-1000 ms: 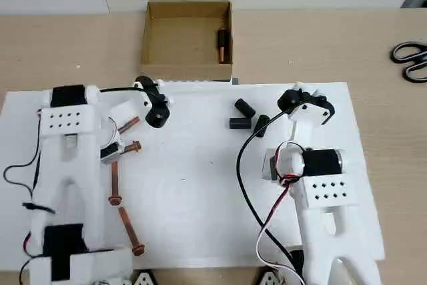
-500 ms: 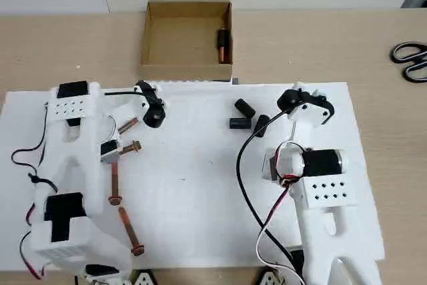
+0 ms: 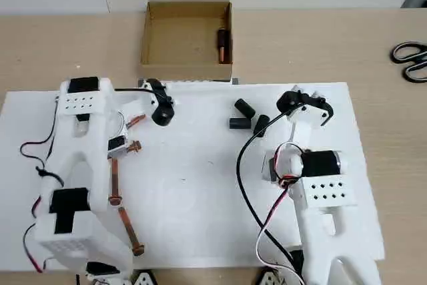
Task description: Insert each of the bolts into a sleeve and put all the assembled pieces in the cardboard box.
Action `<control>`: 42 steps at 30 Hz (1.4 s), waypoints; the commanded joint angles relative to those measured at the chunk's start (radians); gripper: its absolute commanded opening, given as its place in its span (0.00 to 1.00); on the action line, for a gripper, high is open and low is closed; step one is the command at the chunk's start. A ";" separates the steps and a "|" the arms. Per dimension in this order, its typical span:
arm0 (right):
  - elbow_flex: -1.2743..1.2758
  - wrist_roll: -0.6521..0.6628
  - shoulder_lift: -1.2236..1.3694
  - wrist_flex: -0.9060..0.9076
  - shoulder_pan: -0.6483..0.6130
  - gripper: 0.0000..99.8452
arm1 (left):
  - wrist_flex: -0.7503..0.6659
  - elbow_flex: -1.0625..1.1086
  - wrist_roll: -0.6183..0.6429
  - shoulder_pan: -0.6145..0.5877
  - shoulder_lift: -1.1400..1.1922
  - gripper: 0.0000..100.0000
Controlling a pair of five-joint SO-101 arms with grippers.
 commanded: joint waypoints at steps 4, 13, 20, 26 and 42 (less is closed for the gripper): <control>-0.008 0.008 -0.016 -0.016 0.008 0.00 | -0.071 -0.038 -0.006 0.003 0.025 0.08; -0.008 0.008 -0.016 -0.016 0.008 0.00 | -0.130 -0.038 -0.006 0.008 0.110 0.08; -0.008 0.008 -0.016 -0.016 0.008 0.00 | -0.173 -0.038 -0.002 0.032 0.149 0.07; -0.008 0.008 -0.021 -0.016 0.007 0.00 | -0.206 -0.036 0.000 0.032 0.175 0.01; -0.183 0.009 -0.025 0.097 -0.035 0.00 | 0.018 -0.082 0.176 0.052 -0.279 0.01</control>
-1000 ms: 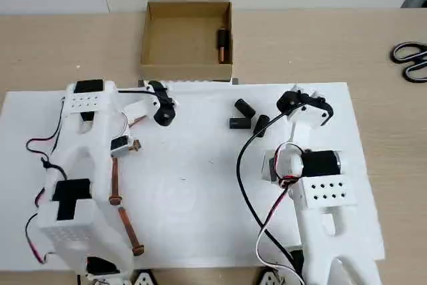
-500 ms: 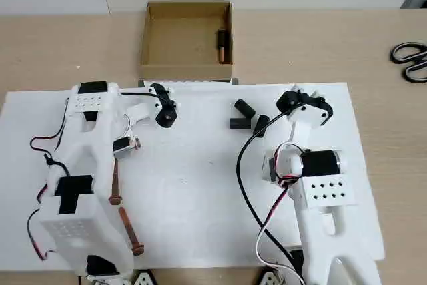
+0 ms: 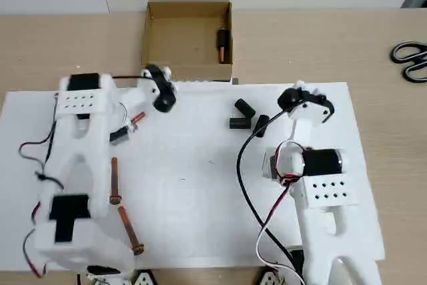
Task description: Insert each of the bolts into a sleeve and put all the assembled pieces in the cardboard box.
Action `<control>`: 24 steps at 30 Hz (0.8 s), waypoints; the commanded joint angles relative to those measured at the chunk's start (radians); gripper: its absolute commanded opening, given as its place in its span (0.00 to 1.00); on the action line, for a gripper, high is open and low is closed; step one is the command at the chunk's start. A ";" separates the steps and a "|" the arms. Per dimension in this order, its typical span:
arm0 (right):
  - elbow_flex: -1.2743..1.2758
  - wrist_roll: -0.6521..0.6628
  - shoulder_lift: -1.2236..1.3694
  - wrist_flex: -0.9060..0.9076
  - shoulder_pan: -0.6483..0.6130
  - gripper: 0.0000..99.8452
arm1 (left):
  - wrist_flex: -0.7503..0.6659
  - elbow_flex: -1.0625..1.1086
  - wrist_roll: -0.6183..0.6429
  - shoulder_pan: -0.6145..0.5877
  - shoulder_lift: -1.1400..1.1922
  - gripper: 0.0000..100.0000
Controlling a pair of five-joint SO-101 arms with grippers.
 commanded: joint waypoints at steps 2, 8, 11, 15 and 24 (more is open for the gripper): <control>-0.163 0.009 -0.025 0.110 -0.065 0.00 | 0.068 -0.047 0.123 0.040 -0.218 0.01; -0.341 0.009 -0.067 0.308 -0.097 0.00 | 0.157 -0.047 0.313 0.097 -0.463 0.01; -0.365 0.046 -0.154 0.346 -0.104 0.00 | 0.181 -0.047 0.433 0.118 -0.583 0.01; -0.365 0.107 -0.315 0.348 -0.111 0.00 | 0.180 -0.044 0.632 0.132 -0.723 0.01; -0.173 0.164 -0.538 0.240 -0.111 0.00 | 0.170 0.033 0.829 0.132 -0.916 0.01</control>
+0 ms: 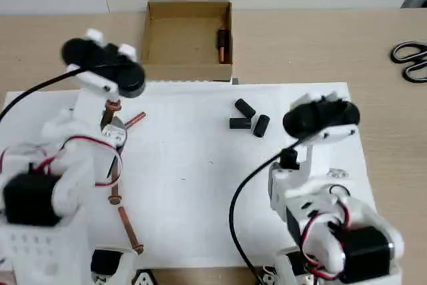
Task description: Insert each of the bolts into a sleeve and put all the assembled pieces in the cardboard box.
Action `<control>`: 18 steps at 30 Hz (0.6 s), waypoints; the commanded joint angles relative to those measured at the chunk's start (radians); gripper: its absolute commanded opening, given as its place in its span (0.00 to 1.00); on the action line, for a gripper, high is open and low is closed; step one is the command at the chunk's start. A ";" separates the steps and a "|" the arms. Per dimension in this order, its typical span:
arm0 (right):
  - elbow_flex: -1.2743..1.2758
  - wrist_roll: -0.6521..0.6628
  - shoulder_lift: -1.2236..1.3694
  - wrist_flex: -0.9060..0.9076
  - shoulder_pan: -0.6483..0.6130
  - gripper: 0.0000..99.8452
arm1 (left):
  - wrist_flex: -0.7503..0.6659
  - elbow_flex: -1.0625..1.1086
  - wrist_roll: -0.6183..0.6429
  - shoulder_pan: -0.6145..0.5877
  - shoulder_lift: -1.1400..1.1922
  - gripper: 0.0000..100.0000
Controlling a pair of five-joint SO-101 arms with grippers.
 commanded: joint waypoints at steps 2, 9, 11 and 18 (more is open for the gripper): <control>0.123 0.017 -0.110 -0.150 -0.005 0.00 | -0.038 0.076 0.101 0.000 -0.094 0.01; 0.419 0.091 -0.343 -0.352 -0.090 0.00 | -0.216 0.352 0.354 0.006 -0.379 0.01; 0.502 0.103 -0.417 -0.386 -0.136 0.00 | -0.284 0.440 0.427 0.006 -0.496 0.01; 0.724 0.097 -0.611 -0.461 -0.311 0.00 | -0.370 0.745 0.597 0.008 -0.861 0.01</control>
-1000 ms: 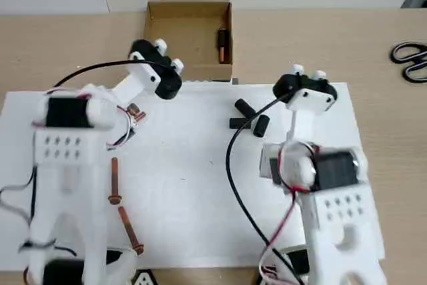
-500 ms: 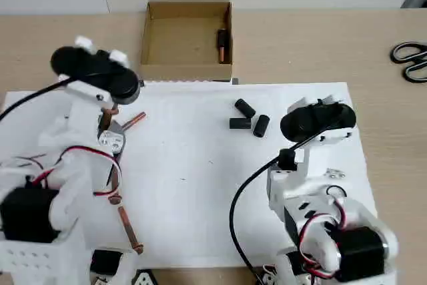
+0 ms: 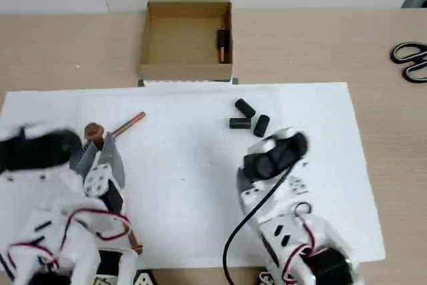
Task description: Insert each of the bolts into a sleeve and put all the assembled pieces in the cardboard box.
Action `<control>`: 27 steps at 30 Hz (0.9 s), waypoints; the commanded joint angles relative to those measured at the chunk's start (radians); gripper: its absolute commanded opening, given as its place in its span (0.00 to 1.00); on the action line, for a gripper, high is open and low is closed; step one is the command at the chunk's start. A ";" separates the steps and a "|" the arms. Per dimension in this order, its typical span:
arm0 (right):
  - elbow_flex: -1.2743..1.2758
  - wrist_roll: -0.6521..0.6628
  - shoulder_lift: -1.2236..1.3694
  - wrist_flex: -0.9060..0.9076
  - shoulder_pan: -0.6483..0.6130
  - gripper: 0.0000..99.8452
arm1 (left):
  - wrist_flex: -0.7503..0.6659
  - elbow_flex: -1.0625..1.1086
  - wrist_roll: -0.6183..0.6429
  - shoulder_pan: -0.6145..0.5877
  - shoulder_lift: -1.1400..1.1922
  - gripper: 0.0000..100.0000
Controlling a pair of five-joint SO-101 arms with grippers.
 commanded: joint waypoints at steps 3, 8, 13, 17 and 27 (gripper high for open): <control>0.083 0.006 -0.059 -0.090 -0.142 0.00 | -0.041 0.176 0.026 0.008 -0.227 0.01; 0.192 0.012 -0.054 -0.219 -0.240 0.00 | -0.046 0.266 0.026 0.008 -0.267 0.01; 0.290 0.014 -0.054 -0.381 -0.331 0.00 | -0.072 0.303 0.026 0.046 -0.264 0.01; 0.376 0.014 -0.054 -0.472 -0.386 0.00 | -0.161 0.367 0.029 0.167 -0.264 0.01; 0.425 0.014 -0.054 -0.602 -0.409 0.00 | -0.425 0.539 0.207 0.313 -0.264 0.01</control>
